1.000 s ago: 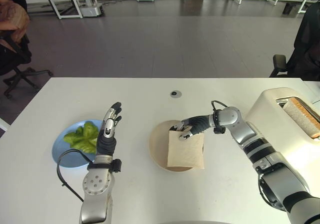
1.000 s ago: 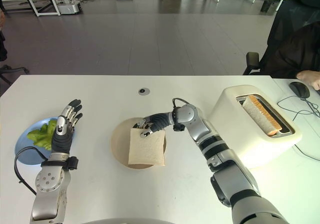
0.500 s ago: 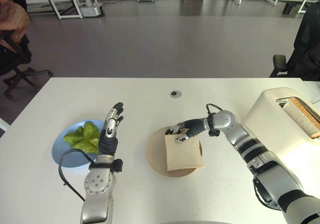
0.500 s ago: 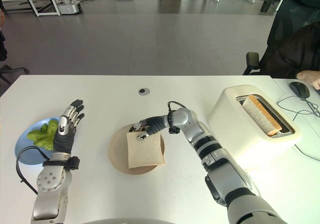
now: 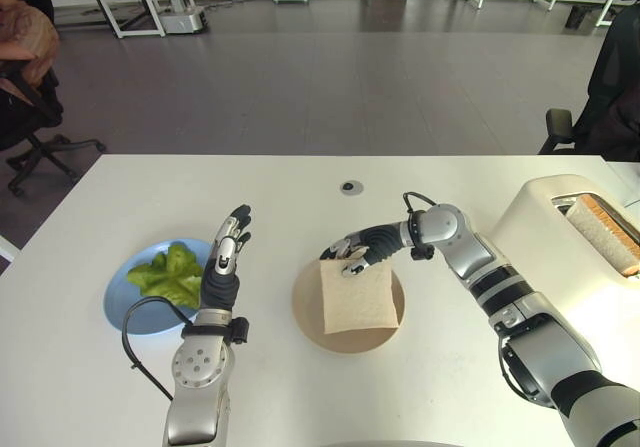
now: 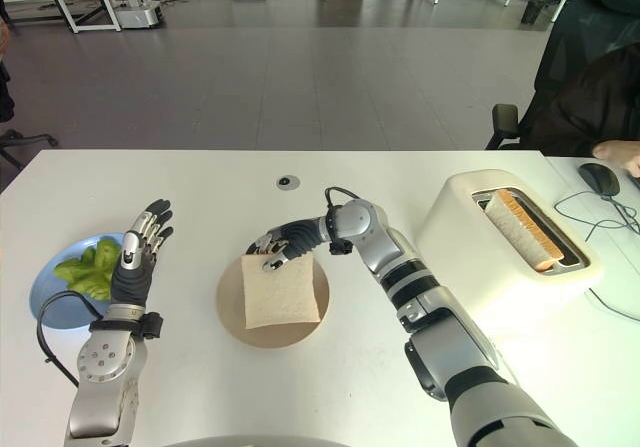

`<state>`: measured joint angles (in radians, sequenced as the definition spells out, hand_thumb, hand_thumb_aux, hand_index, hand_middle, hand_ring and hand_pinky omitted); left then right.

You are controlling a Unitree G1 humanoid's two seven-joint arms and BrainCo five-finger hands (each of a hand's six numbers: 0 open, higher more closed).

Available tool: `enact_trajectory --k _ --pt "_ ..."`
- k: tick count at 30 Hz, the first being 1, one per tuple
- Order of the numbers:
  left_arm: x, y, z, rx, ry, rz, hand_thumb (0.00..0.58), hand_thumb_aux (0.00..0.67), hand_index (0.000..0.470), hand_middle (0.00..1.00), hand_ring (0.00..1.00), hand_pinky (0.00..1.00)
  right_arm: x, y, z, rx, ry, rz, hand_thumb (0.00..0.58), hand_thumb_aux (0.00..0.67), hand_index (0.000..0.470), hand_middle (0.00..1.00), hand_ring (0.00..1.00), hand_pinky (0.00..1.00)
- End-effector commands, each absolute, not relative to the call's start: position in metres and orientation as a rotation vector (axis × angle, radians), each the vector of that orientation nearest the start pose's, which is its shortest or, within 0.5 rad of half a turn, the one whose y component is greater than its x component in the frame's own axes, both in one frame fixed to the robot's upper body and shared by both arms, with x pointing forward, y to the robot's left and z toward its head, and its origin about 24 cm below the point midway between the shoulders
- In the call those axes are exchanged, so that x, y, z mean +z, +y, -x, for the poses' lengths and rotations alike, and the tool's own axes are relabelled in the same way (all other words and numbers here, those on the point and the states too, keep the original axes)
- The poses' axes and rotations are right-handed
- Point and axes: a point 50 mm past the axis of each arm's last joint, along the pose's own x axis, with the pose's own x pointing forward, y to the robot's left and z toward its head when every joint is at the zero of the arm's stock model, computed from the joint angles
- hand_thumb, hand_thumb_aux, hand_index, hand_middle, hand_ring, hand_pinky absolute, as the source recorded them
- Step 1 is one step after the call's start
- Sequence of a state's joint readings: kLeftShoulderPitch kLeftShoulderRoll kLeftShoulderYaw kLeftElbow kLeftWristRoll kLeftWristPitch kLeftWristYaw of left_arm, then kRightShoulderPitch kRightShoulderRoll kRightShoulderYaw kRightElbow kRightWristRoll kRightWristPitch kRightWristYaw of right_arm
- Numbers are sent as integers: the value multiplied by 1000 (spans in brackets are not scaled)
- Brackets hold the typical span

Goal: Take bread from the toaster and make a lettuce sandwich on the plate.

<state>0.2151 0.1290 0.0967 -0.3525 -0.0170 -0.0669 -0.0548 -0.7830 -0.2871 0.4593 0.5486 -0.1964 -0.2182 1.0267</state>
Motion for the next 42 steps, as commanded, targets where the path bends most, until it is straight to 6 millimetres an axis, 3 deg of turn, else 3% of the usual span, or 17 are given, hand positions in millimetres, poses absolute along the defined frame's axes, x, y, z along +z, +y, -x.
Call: enact_trajectory --k 1,13,14,15,19,29,31,34,39,41,42 --pt "87 194 -210 47 -203 -161 0 0 0 0 0 0 95 -57 -324 1411 -41 895 580 670 470 0 0 0" --pt "88 195 -212 41 -205 -160 0 0 0 0 0 0 74 -53 -322 1383 -67 882 580 670 470 0 0 0" --pt "88 195 -212 41 -205 -160 0 0 0 0 0 0 72 -53 -322 1383 -72 892 511 439 308 0 0 0" --pt "88 195 -212 40 -205 -160 0 0 0 0 0 0 71 -53 -322 1383 -81 901 0 0 0 0 0 0" --pt "88 194 -212 37 -206 -159 0 0 0 0 0 0 87 -53 -327 1377 -169 929 0 0 0 0 0 0" --pt "94 197 -213 30 -221 -177 0 0 0 0 0 0 173 -51 -348 1260 -423 877 0 0 0 0 0 0" --pt "110 212 -216 53 -264 -328 0 0 0 0 0 0 189 -54 -352 1223 -457 858 0 0 0 0 0 0" --pt "149 245 -221 100 -281 -947 0 0 0 0 0 0 207 -65 -355 1155 -488 819 0 0 0 0 0 0" --pt "206 276 -225 178 -193 -1794 0 0 0 0 0 0 214 -75 -354 1115 -495 788 0 0 0 0 0 0" --pt "212 298 -229 167 -33 -2066 0 0 0 0 0 0 213 -77 -352 1109 -493 777 0 0 0 0 0 0" --pt "211 308 -232 148 41 -2123 0 0 0 0 0 0 213 -79 -351 1104 -491 769 0 0 0 0 0 0"
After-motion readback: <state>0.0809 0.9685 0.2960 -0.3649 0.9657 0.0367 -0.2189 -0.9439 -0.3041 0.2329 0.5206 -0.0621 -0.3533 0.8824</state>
